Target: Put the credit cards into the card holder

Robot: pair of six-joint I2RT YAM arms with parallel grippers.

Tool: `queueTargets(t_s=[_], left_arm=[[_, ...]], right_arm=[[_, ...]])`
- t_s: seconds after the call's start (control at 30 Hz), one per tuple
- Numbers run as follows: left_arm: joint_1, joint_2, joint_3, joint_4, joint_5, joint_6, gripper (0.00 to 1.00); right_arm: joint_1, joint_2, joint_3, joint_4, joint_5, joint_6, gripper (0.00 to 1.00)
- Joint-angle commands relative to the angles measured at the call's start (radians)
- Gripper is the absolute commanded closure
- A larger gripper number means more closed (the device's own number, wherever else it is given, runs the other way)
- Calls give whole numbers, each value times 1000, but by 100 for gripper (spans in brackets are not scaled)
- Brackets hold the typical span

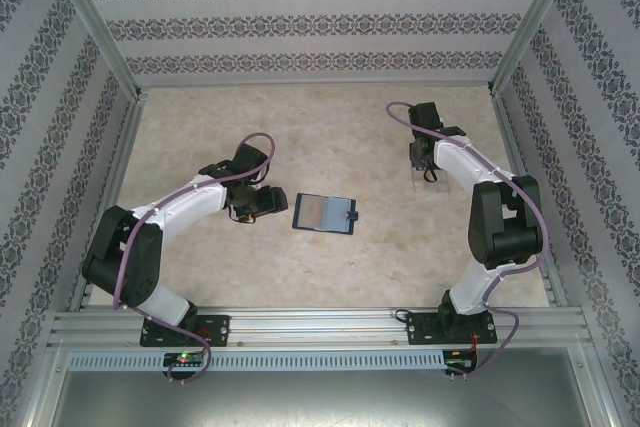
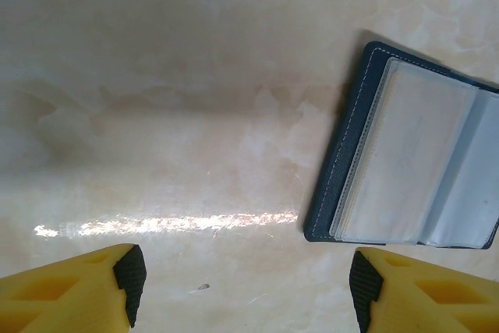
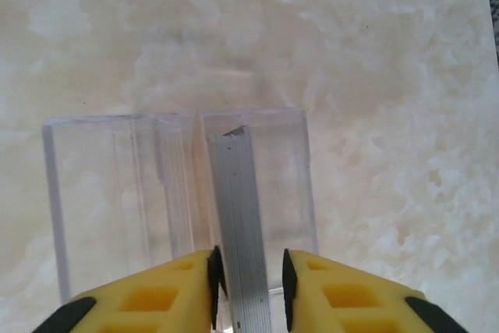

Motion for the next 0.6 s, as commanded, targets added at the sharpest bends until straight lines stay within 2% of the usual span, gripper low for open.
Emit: queueTargets(t_s=[0.0,0.2,0.37,0.57], left_arm=[[-11,-25,4,-44,-20,19,28],[-11,-20,18,-56,-15,29,28],[-10,-26,26,-75,-18,38,28],[-10,-43,35,-60,13,20,28]], right_arm=[[-4,-35,4,-11,2,-5,80],[-2,-45,-4,-11,3,-1,100],[5,-96,-17,-21,-48,29,100],[24,-239,-84,22,-135,92,100]])
